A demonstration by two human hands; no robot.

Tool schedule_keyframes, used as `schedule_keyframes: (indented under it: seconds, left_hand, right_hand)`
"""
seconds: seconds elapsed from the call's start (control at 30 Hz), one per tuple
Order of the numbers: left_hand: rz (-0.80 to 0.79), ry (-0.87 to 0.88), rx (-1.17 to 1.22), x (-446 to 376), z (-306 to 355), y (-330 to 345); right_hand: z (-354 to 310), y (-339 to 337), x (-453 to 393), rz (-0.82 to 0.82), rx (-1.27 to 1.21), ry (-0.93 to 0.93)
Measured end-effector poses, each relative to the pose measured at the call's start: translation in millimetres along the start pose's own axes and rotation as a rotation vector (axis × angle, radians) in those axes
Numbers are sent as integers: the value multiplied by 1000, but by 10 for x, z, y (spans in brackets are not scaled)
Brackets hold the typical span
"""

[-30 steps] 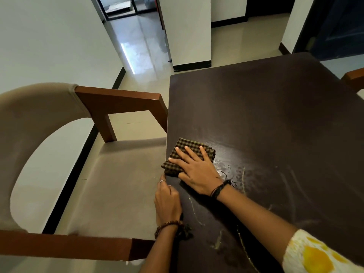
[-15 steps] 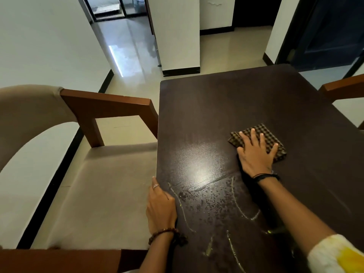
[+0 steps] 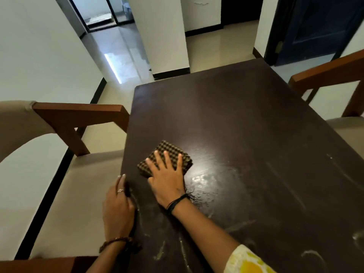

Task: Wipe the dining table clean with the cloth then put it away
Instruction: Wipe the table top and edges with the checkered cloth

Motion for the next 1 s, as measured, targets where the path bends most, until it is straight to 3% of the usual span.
schedule_keyframes:
  seconds: [0.17, 0.37, 0.53, 0.7, 1.0]
  left_hand:
    - [-52, 88, -18, 212, 580, 119]
    - [-205, 311, 131, 653, 1986, 765]
    - [-265, 344, 141, 904, 2869, 1117]
    - [-225, 371, -10, 983, 2983, 1272]
    - [-208, 366, -11, 981, 2991, 1298]
  right_hand:
    - [687, -228, 162, 41, -34, -38]
    - [2270, -877, 457, 114, 36, 165]
    - [3485, -1343, 718, 104, 43, 388]
    - [3567, -1398, 807, 95, 74, 436]
    - [3128, -1182, 1492, 59, 138, 227]
Point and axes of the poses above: each hand's wrist, its own x-axis away from the middle knuckle, its own y-axis out of the palm, z = x × y, the point moved 5 cm from there along -x, towards the middle knuckle, and after that the axes turned 2 degrees about z, right-handed, at the moved point
